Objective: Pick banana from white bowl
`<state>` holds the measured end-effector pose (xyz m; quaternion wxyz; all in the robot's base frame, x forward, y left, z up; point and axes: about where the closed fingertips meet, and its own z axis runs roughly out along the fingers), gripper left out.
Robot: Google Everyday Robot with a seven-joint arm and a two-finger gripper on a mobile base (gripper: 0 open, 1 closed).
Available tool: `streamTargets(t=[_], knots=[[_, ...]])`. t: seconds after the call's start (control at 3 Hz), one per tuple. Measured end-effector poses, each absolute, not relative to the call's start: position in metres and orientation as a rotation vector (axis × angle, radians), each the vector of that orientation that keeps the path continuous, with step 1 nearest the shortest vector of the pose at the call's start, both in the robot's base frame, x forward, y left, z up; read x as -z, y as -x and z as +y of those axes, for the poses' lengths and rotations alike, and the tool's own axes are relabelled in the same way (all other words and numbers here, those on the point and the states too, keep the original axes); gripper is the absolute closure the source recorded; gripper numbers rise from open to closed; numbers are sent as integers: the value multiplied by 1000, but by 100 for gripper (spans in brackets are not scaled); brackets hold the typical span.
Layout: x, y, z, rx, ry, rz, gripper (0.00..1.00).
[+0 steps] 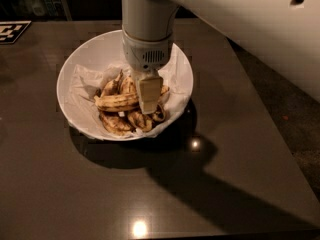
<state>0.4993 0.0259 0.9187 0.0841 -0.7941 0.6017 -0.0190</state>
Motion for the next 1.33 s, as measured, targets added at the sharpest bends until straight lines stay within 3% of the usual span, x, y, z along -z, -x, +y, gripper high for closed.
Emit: streamTargets(t=[1.0, 1.33], knots=[[-884, -510, 34, 43, 2445, 1809, 43], [-885, -510, 34, 42, 2447, 1812, 57]])
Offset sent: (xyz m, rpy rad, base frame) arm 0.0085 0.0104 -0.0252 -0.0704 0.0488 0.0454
